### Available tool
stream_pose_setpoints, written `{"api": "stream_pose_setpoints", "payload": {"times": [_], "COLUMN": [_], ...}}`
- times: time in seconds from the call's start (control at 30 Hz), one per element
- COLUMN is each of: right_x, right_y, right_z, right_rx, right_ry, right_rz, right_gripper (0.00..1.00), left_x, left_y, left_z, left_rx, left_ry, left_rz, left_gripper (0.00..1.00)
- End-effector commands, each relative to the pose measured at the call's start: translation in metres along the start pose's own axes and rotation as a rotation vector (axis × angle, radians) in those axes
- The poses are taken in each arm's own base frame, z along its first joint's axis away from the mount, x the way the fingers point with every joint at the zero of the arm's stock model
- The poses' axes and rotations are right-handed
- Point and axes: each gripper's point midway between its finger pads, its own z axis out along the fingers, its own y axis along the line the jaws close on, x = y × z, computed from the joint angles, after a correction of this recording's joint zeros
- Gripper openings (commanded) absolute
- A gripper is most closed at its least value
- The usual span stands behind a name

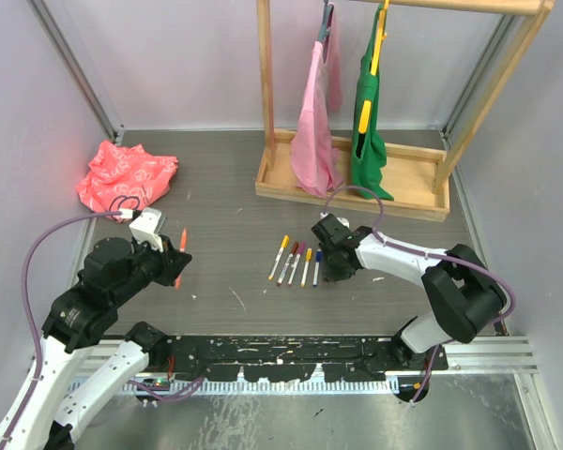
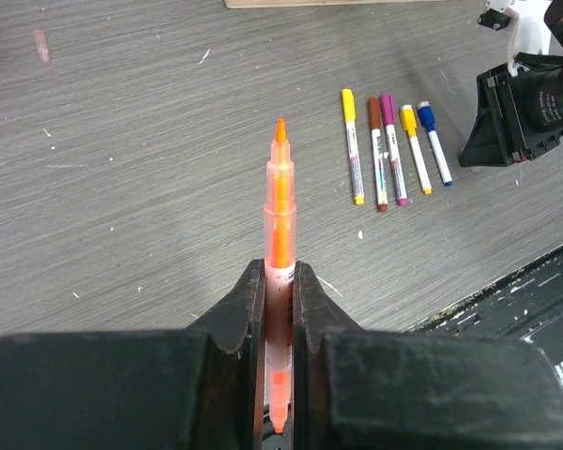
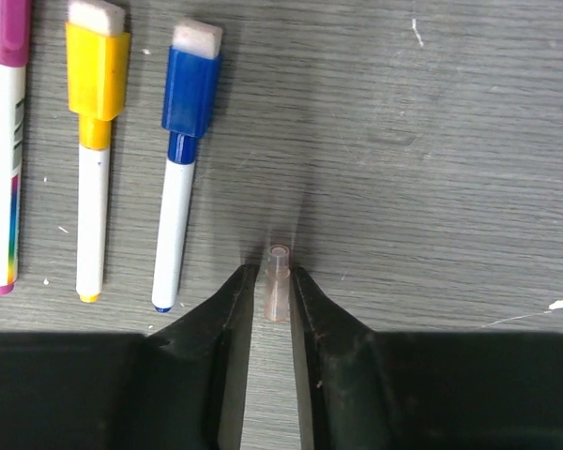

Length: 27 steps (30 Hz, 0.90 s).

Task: Insert the pens into the pen caps
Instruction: Insert the pen cap onto the pen.

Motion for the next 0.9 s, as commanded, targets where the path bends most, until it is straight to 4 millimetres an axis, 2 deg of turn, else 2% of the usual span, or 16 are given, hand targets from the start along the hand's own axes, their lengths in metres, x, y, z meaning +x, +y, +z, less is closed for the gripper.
{"api": "stream_pose_setpoints", "payload": {"times": [0.0, 0.2, 0.37, 0.5, 0.6, 0.73, 0.87], "right_x": [0.027, 0.016, -0.016, -0.051, -0.077, -0.100, -0.115], "right_y": [-0.022, -0.023, -0.021, -0.015, -0.003, 0.014, 0.037], "right_z": [0.002, -0.004, -0.032, -0.076, -0.124, -0.180, -0.236], "right_rx": [0.087, 0.097, 0.073, 0.003, -0.125, -0.327, -0.565], "right_ry": [0.097, 0.046, -0.114, -0.308, -0.488, -0.721, -0.894], "right_rz": [-0.027, -0.018, 0.007, 0.007, 0.029, 0.095, 0.133], "right_gripper": [0.24, 0.08, 0.01, 0.00, 0.00, 0.00, 0.00], "left_x": [-0.014, -0.018, -0.030, -0.044, -0.056, -0.074, -0.094], "left_y": [-0.008, -0.011, -0.022, -0.043, -0.062, -0.089, -0.105], "left_z": [0.003, 0.003, 0.002, 0.001, 0.000, -0.008, -0.018], "left_rx": [0.037, 0.051, 0.101, 0.202, 0.303, 0.457, 0.547], "left_ry": [-0.049, -0.052, -0.086, -0.108, -0.129, -0.181, -0.236], "left_rz": [0.001, -0.007, -0.037, -0.073, -0.089, -0.074, -0.076], "left_gripper": [0.00, 0.00, 0.00, 0.00, 0.00, 0.00, 0.00]}}
